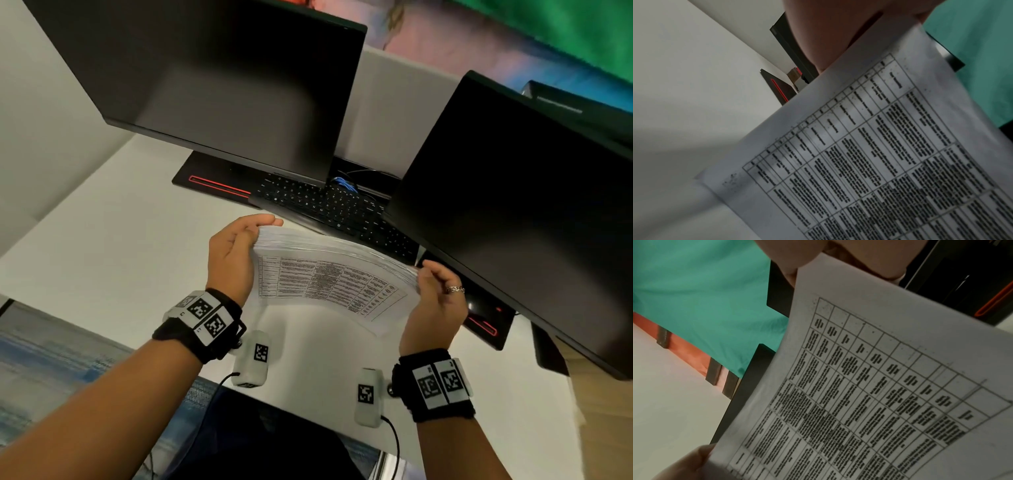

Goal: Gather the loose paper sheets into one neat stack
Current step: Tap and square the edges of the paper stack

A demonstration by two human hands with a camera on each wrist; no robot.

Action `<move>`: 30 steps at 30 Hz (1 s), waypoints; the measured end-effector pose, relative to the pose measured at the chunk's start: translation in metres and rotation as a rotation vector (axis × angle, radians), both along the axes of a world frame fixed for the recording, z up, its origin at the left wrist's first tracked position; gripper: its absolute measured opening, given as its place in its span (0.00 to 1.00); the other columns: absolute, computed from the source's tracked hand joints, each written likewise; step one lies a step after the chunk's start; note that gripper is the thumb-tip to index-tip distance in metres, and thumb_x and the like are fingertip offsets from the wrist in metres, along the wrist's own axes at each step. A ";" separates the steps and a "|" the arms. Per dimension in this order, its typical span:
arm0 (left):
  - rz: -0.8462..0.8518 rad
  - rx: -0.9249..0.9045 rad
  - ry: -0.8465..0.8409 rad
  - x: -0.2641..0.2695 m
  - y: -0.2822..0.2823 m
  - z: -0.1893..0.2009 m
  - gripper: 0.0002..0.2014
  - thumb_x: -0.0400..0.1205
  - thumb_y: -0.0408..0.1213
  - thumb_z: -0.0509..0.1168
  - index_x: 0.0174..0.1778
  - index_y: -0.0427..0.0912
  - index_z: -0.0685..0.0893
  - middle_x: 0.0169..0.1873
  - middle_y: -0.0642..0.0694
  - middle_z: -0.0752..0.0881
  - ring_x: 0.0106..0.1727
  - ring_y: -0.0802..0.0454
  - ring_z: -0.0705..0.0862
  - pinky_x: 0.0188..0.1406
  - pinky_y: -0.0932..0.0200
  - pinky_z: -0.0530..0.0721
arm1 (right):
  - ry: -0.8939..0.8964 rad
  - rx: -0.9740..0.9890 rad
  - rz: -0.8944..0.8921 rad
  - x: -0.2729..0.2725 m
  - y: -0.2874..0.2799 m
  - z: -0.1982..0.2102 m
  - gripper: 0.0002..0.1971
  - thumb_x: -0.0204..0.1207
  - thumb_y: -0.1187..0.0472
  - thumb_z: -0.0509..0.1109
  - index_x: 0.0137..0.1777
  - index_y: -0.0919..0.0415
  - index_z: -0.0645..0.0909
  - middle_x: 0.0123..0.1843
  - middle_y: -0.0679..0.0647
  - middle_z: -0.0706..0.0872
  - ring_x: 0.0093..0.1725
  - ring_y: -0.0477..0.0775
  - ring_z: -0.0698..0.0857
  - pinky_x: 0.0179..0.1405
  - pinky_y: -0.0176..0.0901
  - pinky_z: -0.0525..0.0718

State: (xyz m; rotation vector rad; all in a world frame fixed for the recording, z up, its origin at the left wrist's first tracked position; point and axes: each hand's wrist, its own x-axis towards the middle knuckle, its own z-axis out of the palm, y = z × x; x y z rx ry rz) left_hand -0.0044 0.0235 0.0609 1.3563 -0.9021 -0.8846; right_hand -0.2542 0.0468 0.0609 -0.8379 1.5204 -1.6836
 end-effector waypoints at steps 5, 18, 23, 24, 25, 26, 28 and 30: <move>-0.167 -0.021 -0.035 0.011 0.004 -0.003 0.19 0.82 0.42 0.67 0.70 0.47 0.76 0.53 0.45 0.91 0.54 0.55 0.89 0.56 0.62 0.85 | 0.036 0.017 0.200 -0.009 0.009 -0.009 0.29 0.72 0.77 0.75 0.72 0.62 0.73 0.53 0.51 0.87 0.49 0.46 0.92 0.43 0.36 0.90; -0.356 0.179 -0.115 0.030 0.012 -0.030 0.26 0.64 0.30 0.84 0.54 0.42 0.81 0.44 0.55 0.87 0.44 0.62 0.87 0.42 0.64 0.87 | 0.089 0.151 0.341 -0.016 0.015 -0.025 0.30 0.63 0.74 0.83 0.61 0.48 0.80 0.56 0.48 0.88 0.53 0.51 0.90 0.42 0.42 0.91; -0.383 0.195 -0.090 0.023 0.013 -0.036 0.13 0.73 0.27 0.79 0.48 0.43 0.86 0.38 0.57 0.92 0.42 0.63 0.90 0.43 0.69 0.84 | -0.029 0.251 0.283 -0.012 0.010 -0.034 0.27 0.65 0.67 0.85 0.61 0.47 0.81 0.59 0.56 0.89 0.58 0.55 0.91 0.55 0.53 0.90; -0.387 0.179 -0.106 0.021 0.012 -0.034 0.11 0.73 0.26 0.78 0.46 0.43 0.86 0.37 0.58 0.91 0.40 0.64 0.89 0.41 0.71 0.83 | -0.056 0.267 0.262 -0.011 0.008 -0.032 0.25 0.64 0.66 0.85 0.57 0.46 0.82 0.57 0.55 0.90 0.57 0.55 0.91 0.57 0.54 0.89; -0.382 0.168 -0.112 0.019 0.012 -0.033 0.11 0.73 0.26 0.78 0.45 0.43 0.86 0.36 0.57 0.91 0.40 0.64 0.89 0.41 0.72 0.82 | -0.055 0.263 0.252 -0.011 0.007 -0.030 0.22 0.65 0.66 0.85 0.53 0.44 0.83 0.54 0.55 0.91 0.55 0.55 0.91 0.56 0.53 0.89; -0.367 0.165 -0.093 0.019 0.011 -0.033 0.10 0.73 0.26 0.78 0.44 0.43 0.86 0.36 0.57 0.92 0.40 0.63 0.89 0.41 0.72 0.82 | -0.013 0.242 0.257 -0.011 0.008 -0.029 0.18 0.66 0.67 0.84 0.48 0.44 0.85 0.51 0.54 0.92 0.53 0.54 0.91 0.55 0.52 0.89; -0.323 0.152 -0.060 0.021 0.013 -0.031 0.10 0.73 0.25 0.78 0.43 0.42 0.87 0.35 0.56 0.92 0.39 0.62 0.90 0.41 0.71 0.83 | 0.064 0.177 0.296 -0.010 0.010 -0.022 0.15 0.68 0.69 0.82 0.45 0.47 0.87 0.47 0.55 0.93 0.51 0.54 0.92 0.50 0.45 0.90; -0.303 0.145 -0.096 0.023 0.016 -0.032 0.10 0.73 0.26 0.79 0.44 0.42 0.87 0.36 0.55 0.92 0.40 0.61 0.90 0.41 0.69 0.84 | 0.059 0.142 0.317 -0.009 0.014 -0.021 0.14 0.69 0.70 0.81 0.48 0.52 0.86 0.47 0.55 0.93 0.49 0.52 0.93 0.45 0.39 0.91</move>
